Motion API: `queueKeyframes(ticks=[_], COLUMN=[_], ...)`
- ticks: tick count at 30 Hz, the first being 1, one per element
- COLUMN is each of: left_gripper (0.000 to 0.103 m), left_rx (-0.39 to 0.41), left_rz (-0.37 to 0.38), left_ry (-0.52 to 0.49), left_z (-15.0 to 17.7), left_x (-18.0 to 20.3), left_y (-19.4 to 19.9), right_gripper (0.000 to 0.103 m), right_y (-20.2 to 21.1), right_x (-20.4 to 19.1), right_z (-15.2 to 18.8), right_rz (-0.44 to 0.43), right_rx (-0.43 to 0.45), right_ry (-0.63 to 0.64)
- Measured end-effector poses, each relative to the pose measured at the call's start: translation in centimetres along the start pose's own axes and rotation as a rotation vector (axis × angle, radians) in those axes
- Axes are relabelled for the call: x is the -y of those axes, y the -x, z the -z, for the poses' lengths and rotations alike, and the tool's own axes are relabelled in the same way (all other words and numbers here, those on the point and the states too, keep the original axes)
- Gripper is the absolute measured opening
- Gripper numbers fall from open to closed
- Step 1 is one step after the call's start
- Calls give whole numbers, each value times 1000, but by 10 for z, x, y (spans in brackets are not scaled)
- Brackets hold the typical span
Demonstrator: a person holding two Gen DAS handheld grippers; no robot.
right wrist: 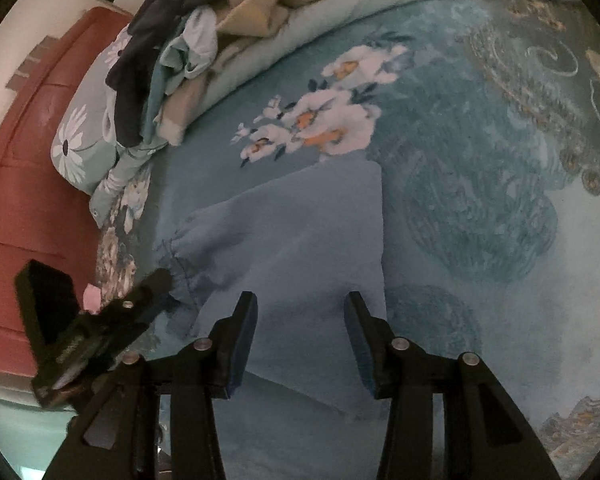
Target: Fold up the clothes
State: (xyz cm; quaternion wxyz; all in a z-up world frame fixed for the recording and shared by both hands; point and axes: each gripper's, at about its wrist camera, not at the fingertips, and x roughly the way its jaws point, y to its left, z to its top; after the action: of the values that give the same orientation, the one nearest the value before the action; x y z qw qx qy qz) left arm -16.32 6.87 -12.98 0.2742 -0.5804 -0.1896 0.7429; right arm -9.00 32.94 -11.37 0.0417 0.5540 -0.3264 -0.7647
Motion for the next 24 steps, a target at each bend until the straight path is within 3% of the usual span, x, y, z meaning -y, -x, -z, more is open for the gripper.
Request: queueKeyframes(ticks=[3, 4, 5, 7, 10, 13, 17, 21, 24], left_gripper=[64, 59, 53, 25, 10, 7, 7, 8, 11], left_rx=[1, 3, 5, 10, 11, 52, 115, 30, 5], left_rz=[37, 39, 41, 44, -3, -17, -17, -142, -116], left_ry=[7, 7, 6, 2, -51, -75, -11, 20, 72], left_z=[0, 0, -1, -1, 2, 2, -10, -13, -11], left_x=[0, 0, 0, 0, 9, 16, -2, -30, -45], left_y=[1, 2, 3, 4, 3, 13, 34, 15, 8], right_gripper=[47, 47, 47, 47, 47, 47, 47, 47, 47], right_y=[1, 1, 2, 1, 1, 1, 6, 6, 2], right_x=[5, 7, 8, 9, 11, 13, 15, 15, 13], right_z=[0, -1, -1, -1, -1, -1, 0, 0, 1], right_rz=[-25, -33, -39, -46, -56, -66, -71, -63, -46], right_rx=[3, 4, 5, 6, 7, 8, 24, 22, 6], right_ry=[-17, -23, -28, -34, -44, -52, -52, -50, -43])
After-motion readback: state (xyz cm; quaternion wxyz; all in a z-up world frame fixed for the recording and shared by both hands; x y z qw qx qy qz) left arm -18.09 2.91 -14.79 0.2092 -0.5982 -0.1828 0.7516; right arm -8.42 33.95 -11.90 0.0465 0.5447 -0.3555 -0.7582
